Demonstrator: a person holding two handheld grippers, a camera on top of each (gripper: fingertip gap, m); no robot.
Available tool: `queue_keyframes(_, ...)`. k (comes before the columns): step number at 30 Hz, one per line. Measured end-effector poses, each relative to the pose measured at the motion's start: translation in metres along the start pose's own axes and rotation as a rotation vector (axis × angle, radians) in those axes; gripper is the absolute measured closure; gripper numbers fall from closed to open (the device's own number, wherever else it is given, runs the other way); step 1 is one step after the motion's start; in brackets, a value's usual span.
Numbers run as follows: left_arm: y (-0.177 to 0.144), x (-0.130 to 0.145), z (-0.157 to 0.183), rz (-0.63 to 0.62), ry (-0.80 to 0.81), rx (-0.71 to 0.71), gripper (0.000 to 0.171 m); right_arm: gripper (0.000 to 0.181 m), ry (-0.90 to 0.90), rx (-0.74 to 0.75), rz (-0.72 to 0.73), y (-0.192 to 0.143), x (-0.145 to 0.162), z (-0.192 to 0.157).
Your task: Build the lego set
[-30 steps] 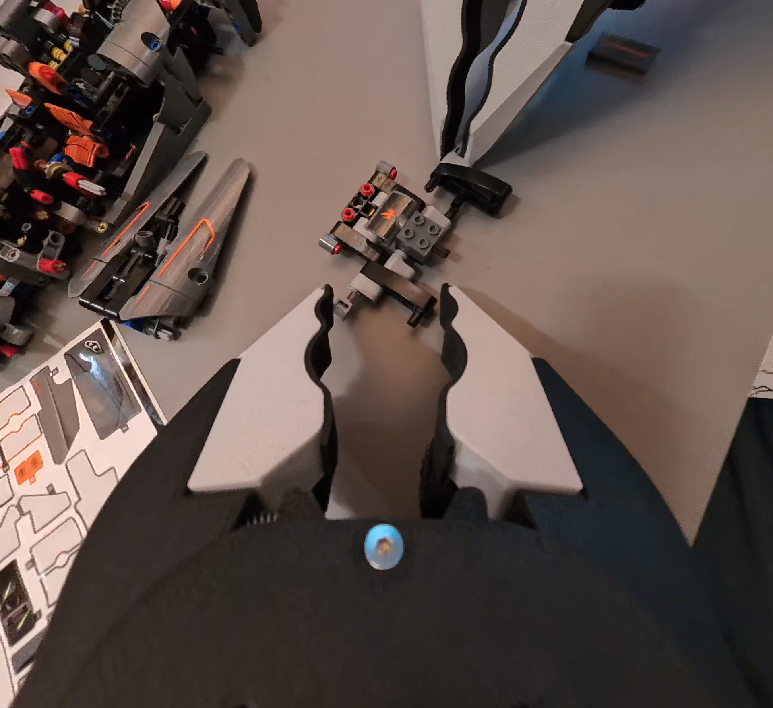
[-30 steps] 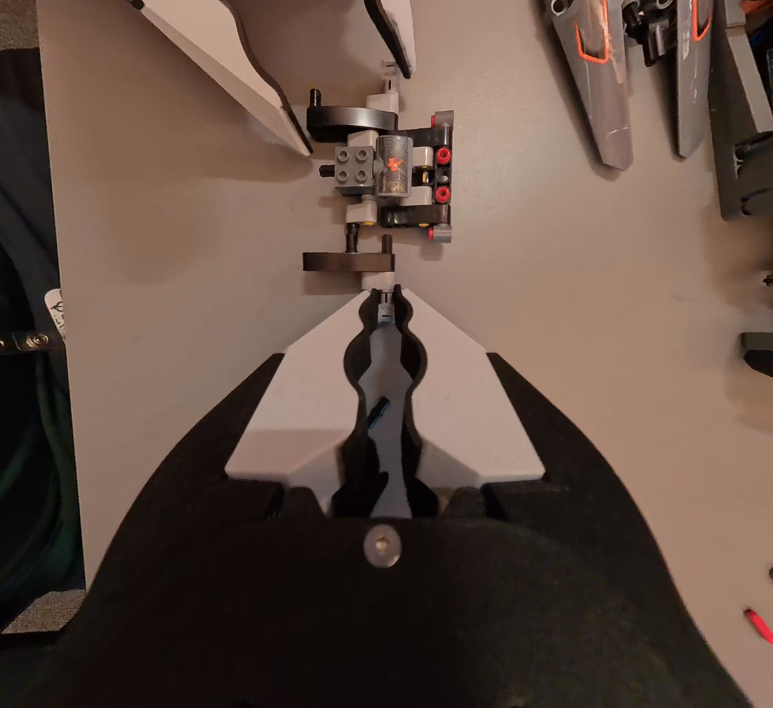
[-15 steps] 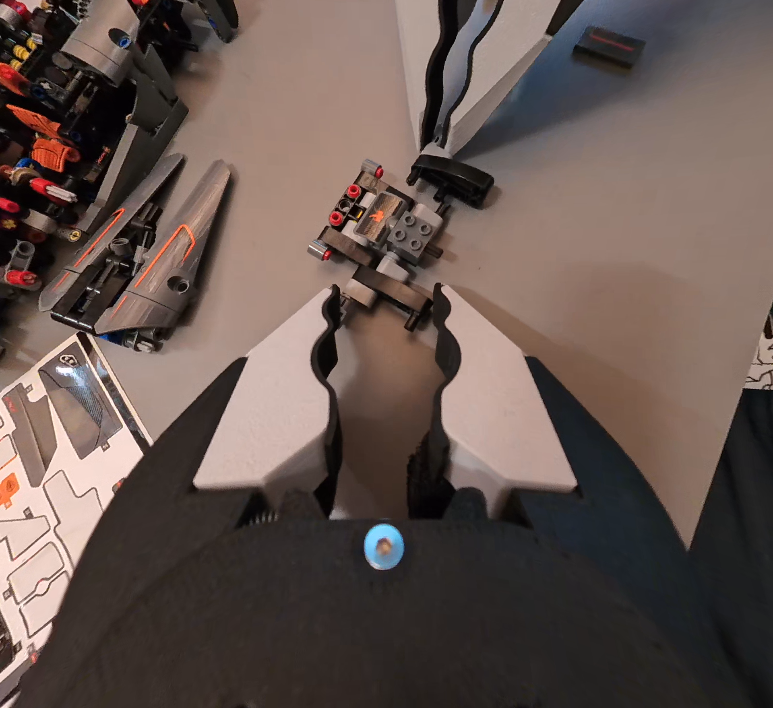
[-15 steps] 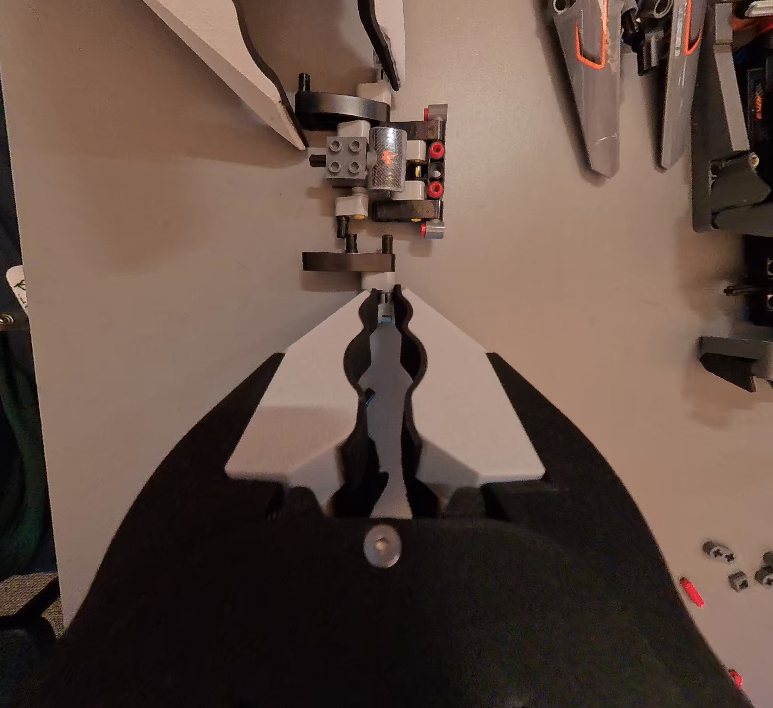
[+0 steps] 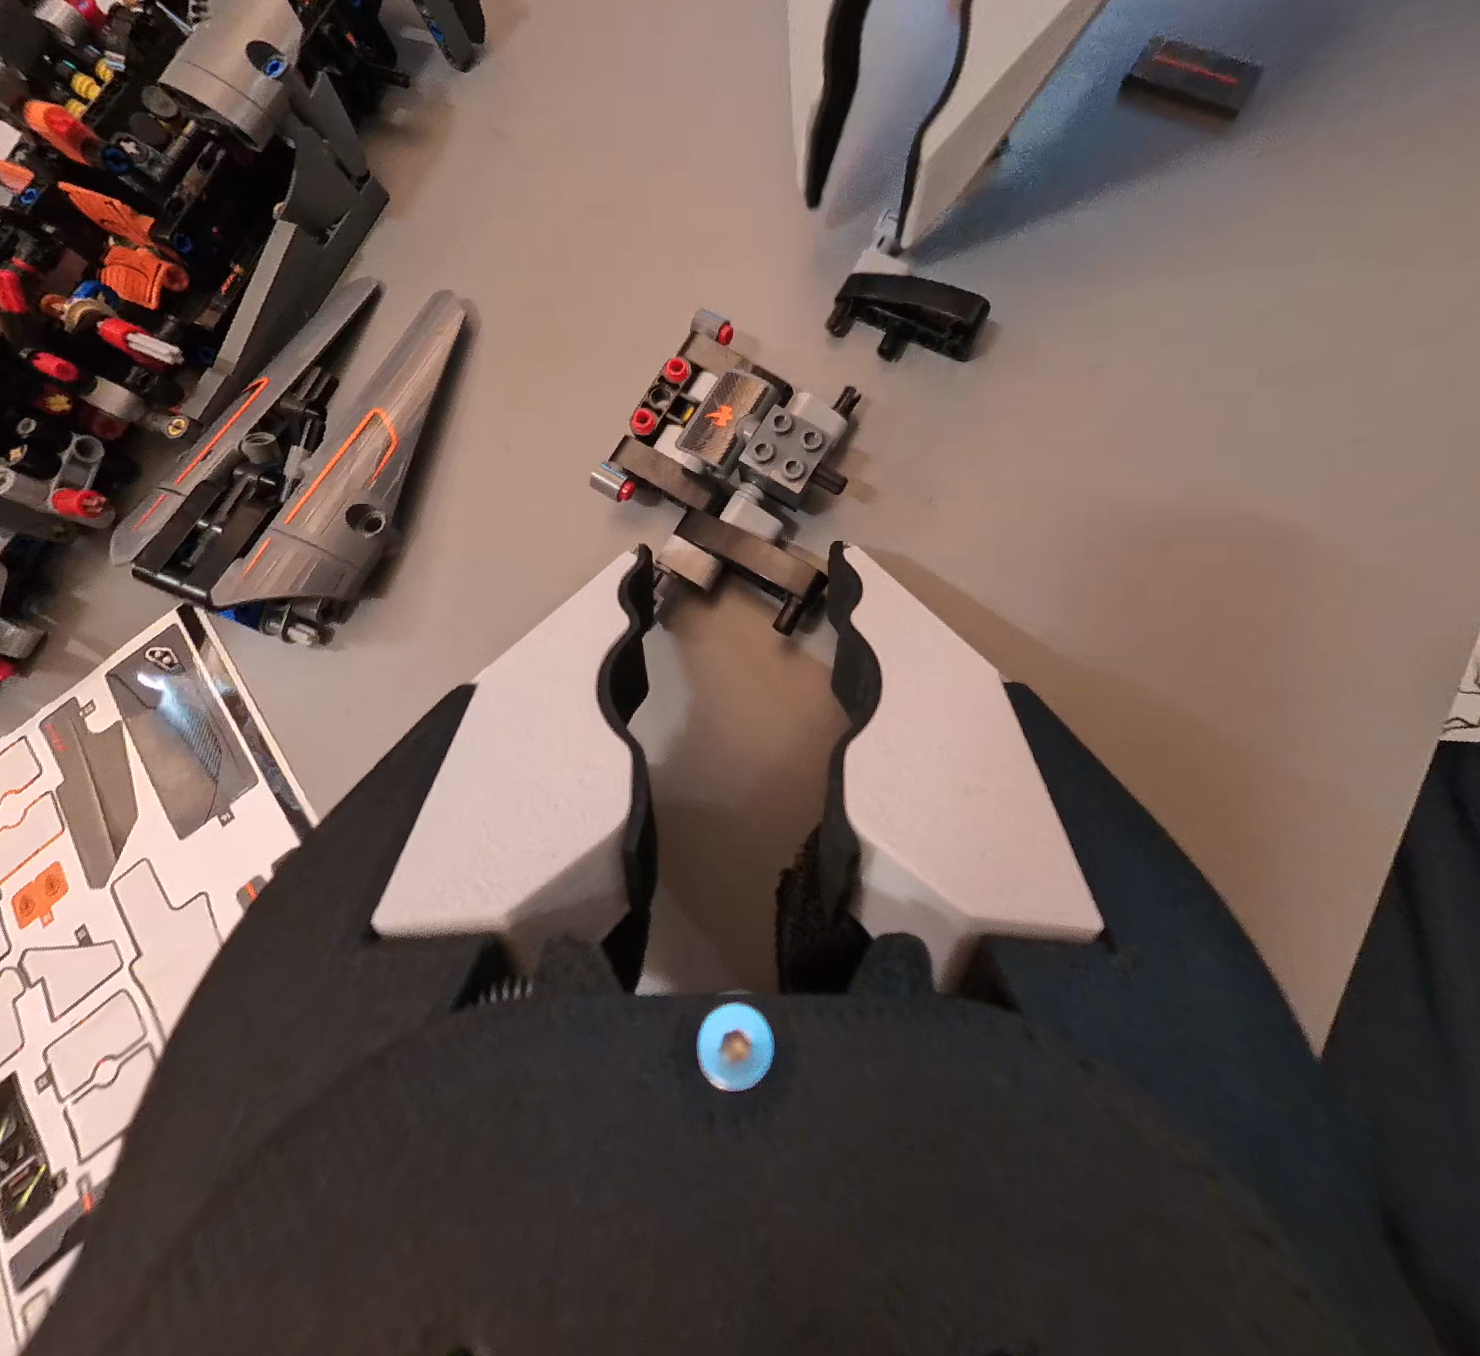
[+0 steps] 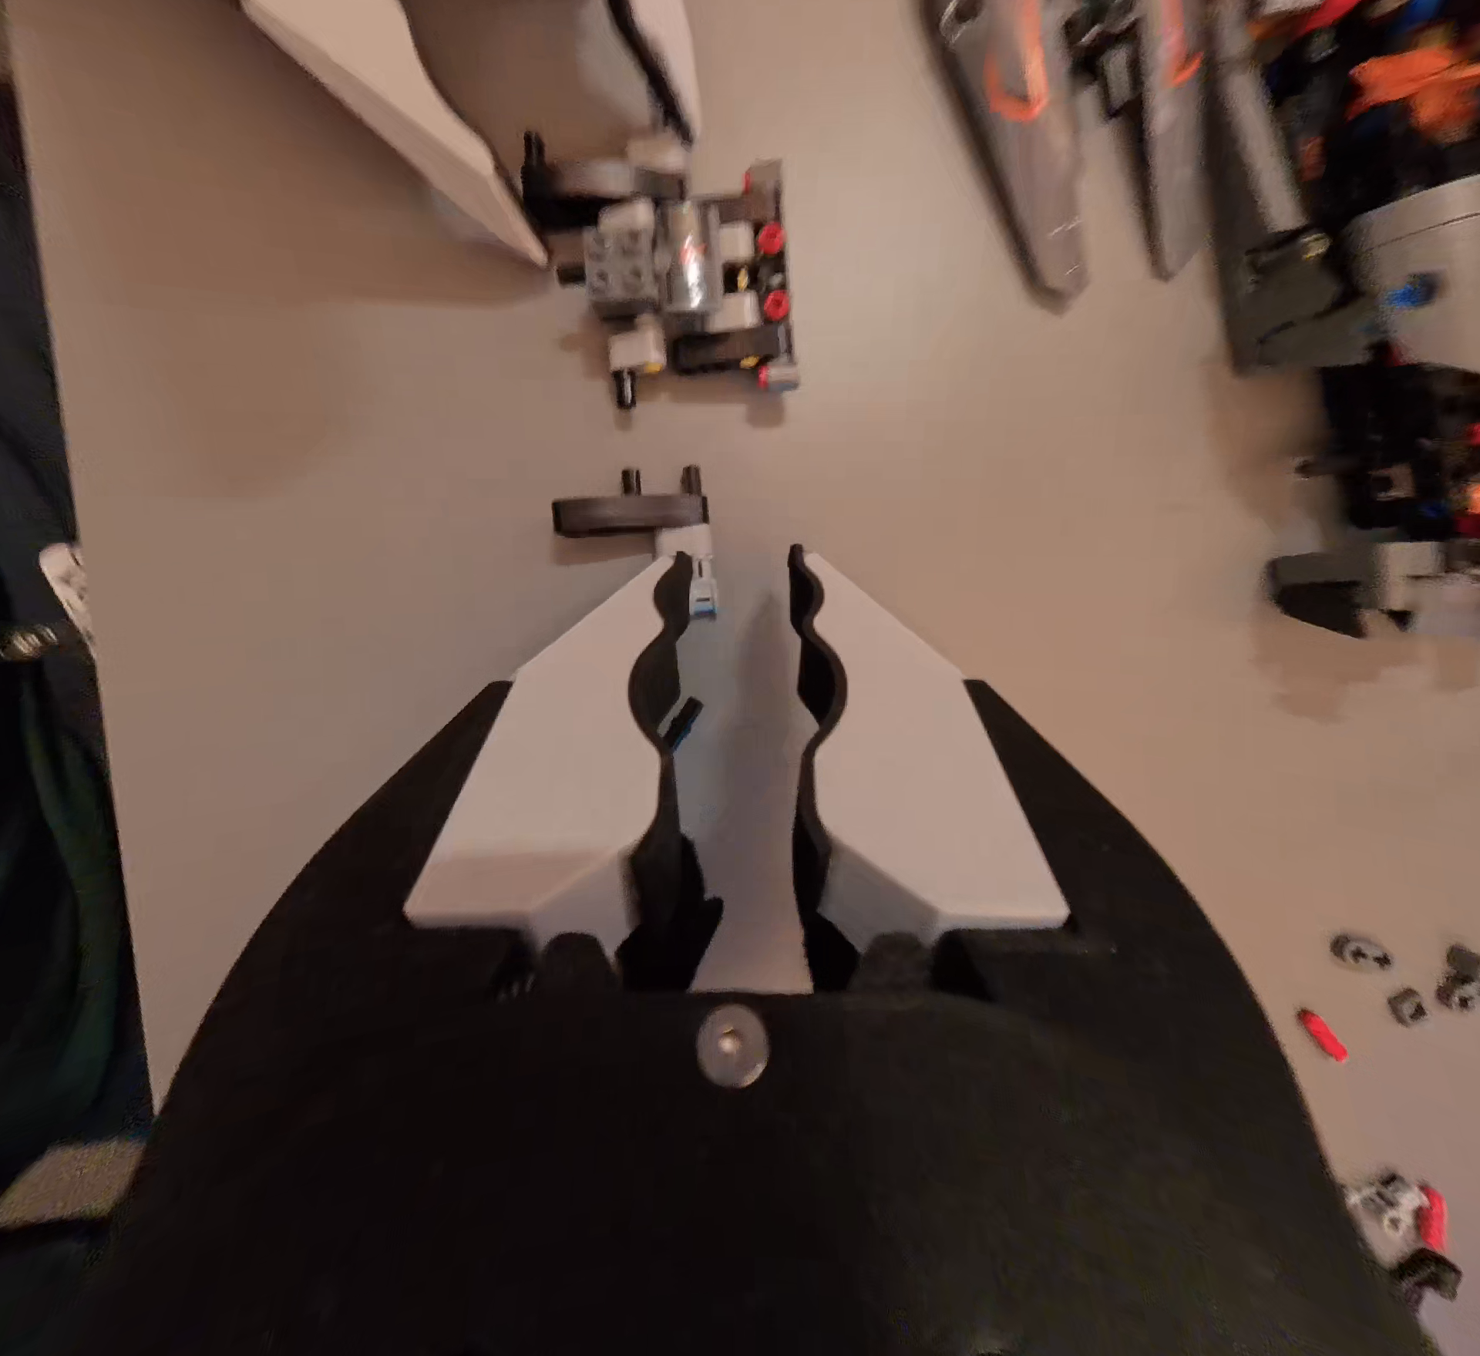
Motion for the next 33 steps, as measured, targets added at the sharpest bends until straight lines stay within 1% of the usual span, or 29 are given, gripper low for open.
queue_keyframes(2,-0.004,-0.002,0.0,0.045,-0.042,0.002,0.13,0.166,0.021,-0.012,0.107,-0.014,-0.006,-0.004)
queue_keyframes(4,-0.01,-0.005,-0.002,0.11,-0.095,0.001,0.131,0.167,0.033,-0.053,0.178,-0.021,-0.01,-0.015)
queue_keyframes(5,-0.013,-0.007,-0.002,0.15,-0.141,0.033,0.132,0.166,0.012,-0.049,0.198,-0.02,-0.011,-0.02)
queue_keyframes(6,-0.016,-0.009,-0.003,0.189,-0.184,0.059,0.147,0.166,-0.024,-0.032,0.217,-0.019,-0.012,-0.024)
queue_keyframes(7,-0.019,-0.01,-0.008,0.227,-0.222,0.038,0.16,0.165,-0.06,-0.018,0.231,-0.016,-0.012,-0.028)
queue_keyframes(8,-0.022,-0.011,-0.01,0.256,-0.251,0.05,0.164,0.165,-0.08,-0.005,0.23,-0.012,-0.012,-0.031)
queue_keyframes(9,-0.023,-0.012,-0.011,0.271,-0.269,0.071,0.165,0.164,-0.082,0.004,0.202,-0.006,-0.01,-0.033)
queue_keyframes(11,-0.019,-0.007,-0.009,0.21,-0.245,0.064,0.16,0.164,-0.094,0.038,0.161,0.002,-0.006,-0.035)
queue_keyframes(13,-0.016,-0.005,-0.004,0.174,-0.215,0.078,0.157,0.165,-0.088,0.021,0.171,0.004,-0.005,-0.04)
queue_keyframes(14,-0.016,-0.004,-0.003,0.174,-0.21,0.072,0.161,0.165,-0.085,0.014,0.181,0.004,-0.005,-0.043)
queue_keyframes(16,-0.015,-0.002,-0.001,0.163,-0.21,0.073,0.161,0.166,-0.111,0.005,0.203,0.003,-0.005,-0.052)
queue_keyframes(18,-0.022,-0.005,-0.002,0.192,-0.189,0.052,0.159,0.165,-0.121,0.013,0.198,0.004,-0.004,-0.06)
queue_keyframes(19,-0.027,-0.007,-0.001,0.204,-0.17,0.065,0.153,0.165,-0.121,0.015,0.19,0.005,-0.003,-0.062)
queue_keyframes(21,-0.037,-0.008,0.001,0.192,-0.093,0.053,0.147,0.166,-0.108,0.008,0.183,0.006,-0.001,-0.066)
queue_keyframes(22,-0.039,-0.007,0.004,0.166,-0.034,0.056,0.145,0.167,-0.094,0.002,0.18,0.007,0.0,-0.067)
queue_keyframes(23,-0.038,-0.003,0.007,0.11,0.022,0.06,0.143,0.167,-0.08,-0.006,0.178,0.008,0.001,-0.069)
queue_keyframes(24,-0.036,0.001,0.007,0.053,0.088,0.034,0.141,0.167,-0.068,-0.017,0.175,0.009,0.001,-0.07)
queue_keyframes(25,-0.034,0.003,0.009,0.025,0.163,0.007,0.138,0.166,-0.054,-0.017,0.17,0.01,0.001,-0.07)
queue_keyframes(27,-0.029,-0.001,0.018,0.01,0.324,-0.008,0.131,0.163,-0.029,0.003,0.155,0.014,0.001,-0.068)
queue_keyframes(28,-0.026,-0.003,0.02,-0.004,0.417,-0.048,0.13,0.163,-0.023,0.013,0.154,0.015,0.001,-0.068)
queue_keyframes(30,-0.021,-0.004,0.026,-0.038,0.572,-0.086,0.13,0.161,-0.011,0.016,0.155,0.017,-0.001,-0.068)
queue_keyframes(31,-0.019,-0.004,0.027,-0.047,0.613,-0.097,0.13,0.162,-0.01,0.015,0.154,0.017,-0.001,-0.068)
queue_keyframes(33,-0.016,-0.003,0.029,-0.052,0.683,-0.097,0.138,0.163,-0.012,0.012,0.146,0.019,-0.003,-0.068)
Point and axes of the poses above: each gripper's, where its closed fingertips meet, y out along the fingers, x out of its underside, z = x × y across the jaws, the point moved 6 cm from there along -y, back along the fingers, and after that the axes turned 14 degrees about y, right-handed, at the moved point
